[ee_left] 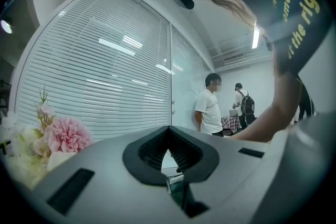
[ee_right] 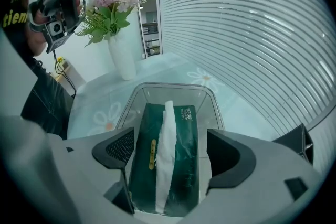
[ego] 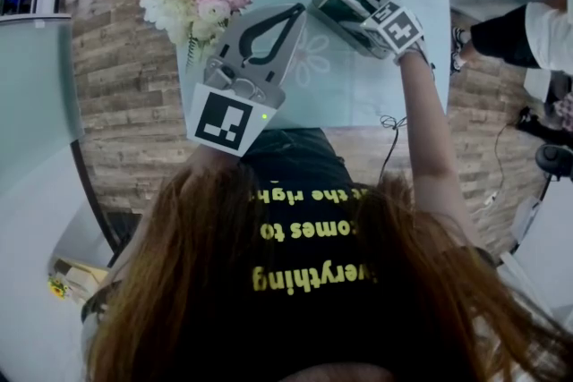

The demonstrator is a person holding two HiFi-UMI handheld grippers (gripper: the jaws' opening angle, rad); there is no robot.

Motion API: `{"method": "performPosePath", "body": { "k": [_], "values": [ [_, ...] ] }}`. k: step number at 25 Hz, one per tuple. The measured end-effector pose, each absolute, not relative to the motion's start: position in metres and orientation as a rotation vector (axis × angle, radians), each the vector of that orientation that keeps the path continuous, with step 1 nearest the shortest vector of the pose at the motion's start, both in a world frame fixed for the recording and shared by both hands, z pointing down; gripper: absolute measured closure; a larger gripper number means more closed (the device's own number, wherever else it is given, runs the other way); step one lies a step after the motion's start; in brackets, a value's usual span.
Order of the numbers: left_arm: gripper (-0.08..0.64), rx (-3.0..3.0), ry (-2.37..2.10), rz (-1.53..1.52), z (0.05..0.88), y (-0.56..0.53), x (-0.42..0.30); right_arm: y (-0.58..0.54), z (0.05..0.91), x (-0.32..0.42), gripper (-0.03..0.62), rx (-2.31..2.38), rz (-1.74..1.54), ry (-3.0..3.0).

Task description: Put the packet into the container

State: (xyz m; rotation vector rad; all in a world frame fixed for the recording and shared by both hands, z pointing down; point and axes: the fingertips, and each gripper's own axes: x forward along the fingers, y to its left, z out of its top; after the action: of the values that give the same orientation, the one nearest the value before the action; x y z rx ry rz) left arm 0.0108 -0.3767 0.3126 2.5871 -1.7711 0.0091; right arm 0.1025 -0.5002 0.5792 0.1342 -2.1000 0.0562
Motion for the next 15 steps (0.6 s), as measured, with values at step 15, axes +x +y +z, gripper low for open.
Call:
{"method": "performPosePath", "body": {
  "k": [15],
  "values": [
    [0.558, 2.600, -1.751, -0.008, 0.310, -0.370, 0.014, -0.494, 0.550, 0.114, 0.412, 0.216, 0.094, -2.164]
  ]
}}
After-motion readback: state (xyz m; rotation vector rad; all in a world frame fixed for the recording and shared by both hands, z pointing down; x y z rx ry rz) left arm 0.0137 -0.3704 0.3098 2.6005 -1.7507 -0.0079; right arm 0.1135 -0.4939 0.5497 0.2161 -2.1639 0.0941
